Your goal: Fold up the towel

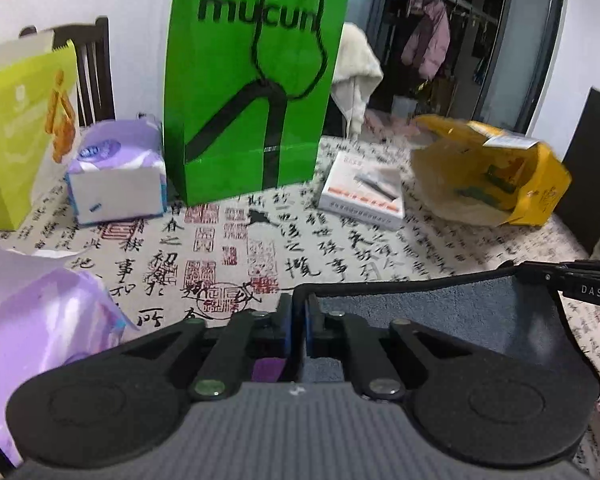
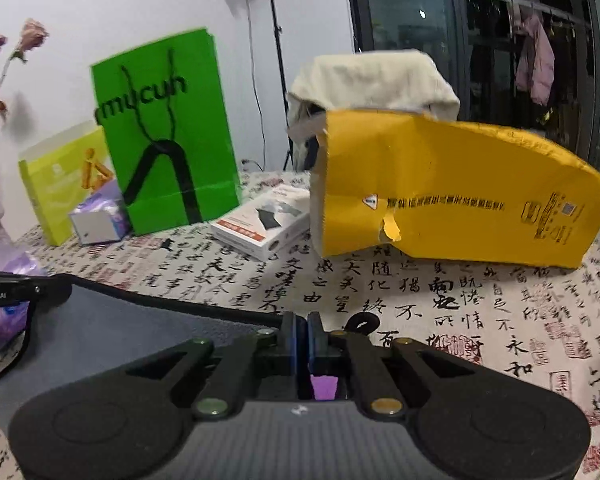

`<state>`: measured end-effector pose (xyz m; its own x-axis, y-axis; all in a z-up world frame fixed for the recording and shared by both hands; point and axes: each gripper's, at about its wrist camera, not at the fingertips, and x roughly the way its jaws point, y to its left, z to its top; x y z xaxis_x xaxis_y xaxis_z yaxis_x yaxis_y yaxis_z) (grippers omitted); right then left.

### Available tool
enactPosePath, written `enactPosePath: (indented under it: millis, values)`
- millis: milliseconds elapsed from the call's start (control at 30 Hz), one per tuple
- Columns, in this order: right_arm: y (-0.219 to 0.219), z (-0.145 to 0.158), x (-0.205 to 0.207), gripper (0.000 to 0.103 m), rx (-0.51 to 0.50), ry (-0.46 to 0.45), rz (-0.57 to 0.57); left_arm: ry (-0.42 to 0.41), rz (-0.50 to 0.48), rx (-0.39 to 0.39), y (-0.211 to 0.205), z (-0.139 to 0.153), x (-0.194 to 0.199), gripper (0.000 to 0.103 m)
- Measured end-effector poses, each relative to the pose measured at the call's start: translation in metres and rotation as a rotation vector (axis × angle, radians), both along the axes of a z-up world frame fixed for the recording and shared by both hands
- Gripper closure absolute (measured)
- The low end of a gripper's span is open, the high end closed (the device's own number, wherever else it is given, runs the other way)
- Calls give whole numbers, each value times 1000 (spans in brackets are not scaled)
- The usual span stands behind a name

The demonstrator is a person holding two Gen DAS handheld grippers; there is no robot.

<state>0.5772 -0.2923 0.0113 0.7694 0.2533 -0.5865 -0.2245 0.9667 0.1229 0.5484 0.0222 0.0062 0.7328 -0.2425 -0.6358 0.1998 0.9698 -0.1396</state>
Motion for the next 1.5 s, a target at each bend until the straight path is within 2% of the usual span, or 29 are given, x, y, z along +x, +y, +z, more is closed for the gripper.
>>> enactPosePath:
  millis: [33,67,100,133,200,267,333,567,667,833,900,1133,1300,1500]
  values:
    - [1,-4,5,97,-16,15,-3,-3,5,12,-1,-3,3,91]
    - [2,-7,9,92,-30,25,-13,-6,5,21,-1,-5,4,87]
    - [3,-11,13,86,-39,29,-28,-9,8,26,-1,-7,5,73]
    - [2,-14,15,84,-50,35,-37,-16,12,24,0,-8,4,51]
    - [1,-17,16,68,-48,36,-46,-40,24,29,2,-8,0,34]
    - [-2,-17,13,60,-33,32,-49,-53,15,43,1,-5,-3,33]
    - [-3,-15,12,60,-34,25,-51,-56,16,47,1,-2,-5,27]
    - [0,2,-9,49,-29,-18,-46,-91,18,68,0,12,-28,21]
    - [1,11,-27,46,-18,-37,-36,-110,22,72,0,20,-43,19]
    - [-1,24,-62,38,7,-80,-38,-163,45,82,1,34,-80,8]
    - [-1,29,-81,30,10,-100,-39,-184,54,92,1,37,-98,3]
    - [6,34,-140,24,-16,-122,-21,-232,63,96,6,45,-159,0]
    - [17,40,-189,17,-33,-188,19,-272,100,112,11,52,-198,0]
    - [31,37,-240,15,-56,-236,52,-285,107,74,6,46,-245,0]
